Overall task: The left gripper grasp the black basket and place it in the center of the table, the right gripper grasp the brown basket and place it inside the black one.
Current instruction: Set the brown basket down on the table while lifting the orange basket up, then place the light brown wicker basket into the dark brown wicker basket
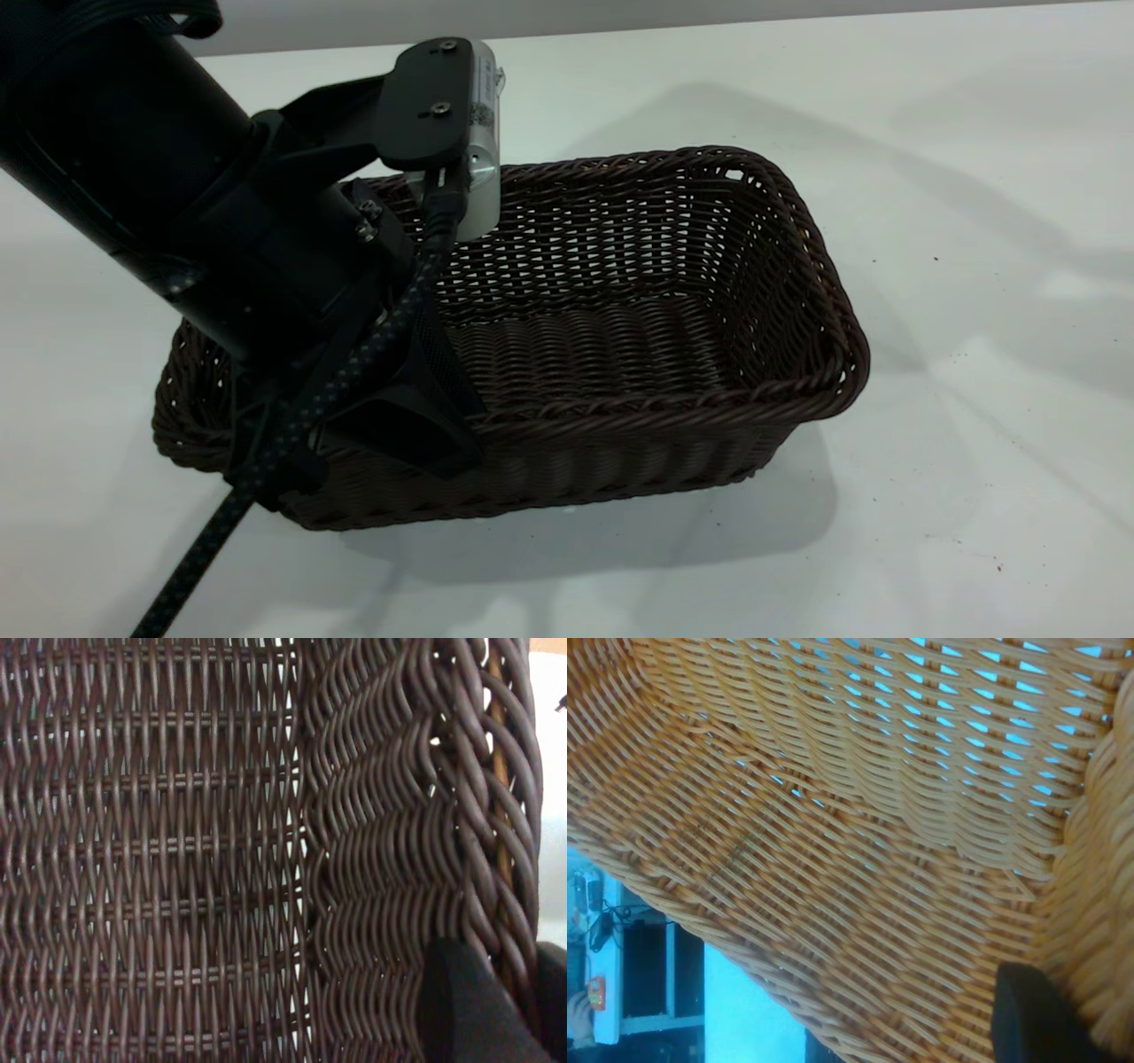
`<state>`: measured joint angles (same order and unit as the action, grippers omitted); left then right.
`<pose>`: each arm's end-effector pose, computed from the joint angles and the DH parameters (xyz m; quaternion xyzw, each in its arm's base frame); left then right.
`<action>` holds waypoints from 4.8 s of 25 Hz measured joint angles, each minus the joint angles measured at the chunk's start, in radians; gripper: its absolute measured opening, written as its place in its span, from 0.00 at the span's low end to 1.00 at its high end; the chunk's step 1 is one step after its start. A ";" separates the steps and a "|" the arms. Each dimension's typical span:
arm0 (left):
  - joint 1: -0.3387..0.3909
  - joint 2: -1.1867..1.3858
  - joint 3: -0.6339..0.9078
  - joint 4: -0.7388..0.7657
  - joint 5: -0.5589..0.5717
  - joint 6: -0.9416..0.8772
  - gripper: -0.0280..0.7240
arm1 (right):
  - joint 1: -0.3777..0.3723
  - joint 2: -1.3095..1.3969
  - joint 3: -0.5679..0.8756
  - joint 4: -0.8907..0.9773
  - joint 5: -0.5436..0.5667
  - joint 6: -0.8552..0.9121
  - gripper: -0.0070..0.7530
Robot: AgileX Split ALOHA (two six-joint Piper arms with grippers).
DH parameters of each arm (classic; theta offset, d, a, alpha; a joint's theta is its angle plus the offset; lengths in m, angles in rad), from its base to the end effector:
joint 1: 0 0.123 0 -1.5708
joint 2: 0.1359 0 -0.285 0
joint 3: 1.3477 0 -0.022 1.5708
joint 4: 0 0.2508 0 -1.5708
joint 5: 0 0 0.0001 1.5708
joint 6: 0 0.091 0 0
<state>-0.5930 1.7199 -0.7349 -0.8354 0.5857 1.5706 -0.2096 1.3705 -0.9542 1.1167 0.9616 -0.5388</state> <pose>0.2067 -0.1844 0.1338 0.6521 0.7185 -0.1921 0.1473 0.2729 0.0106 0.2994 0.0987 0.8677 0.3966 0.2829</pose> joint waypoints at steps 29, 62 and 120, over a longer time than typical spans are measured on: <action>0.001 -0.497 0.000 -0.419 -0.008 0.000 0.65 | 0.056 0.174 -0.036 -0.092 0.079 0.007 0.15; 0.001 -0.966 -0.054 -0.525 -0.687 0.000 0.57 | 0.471 0.512 -0.340 -0.494 0.262 0.191 0.15; 0.001 -0.966 -0.053 -0.519 -0.761 0.000 0.57 | 0.550 0.520 -0.289 -0.464 0.262 0.278 0.25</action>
<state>-0.5925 0.7537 -0.7878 -1.3549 -0.1754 1.5706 0.3400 1.8904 -1.2431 0.6526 1.2237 -0.2609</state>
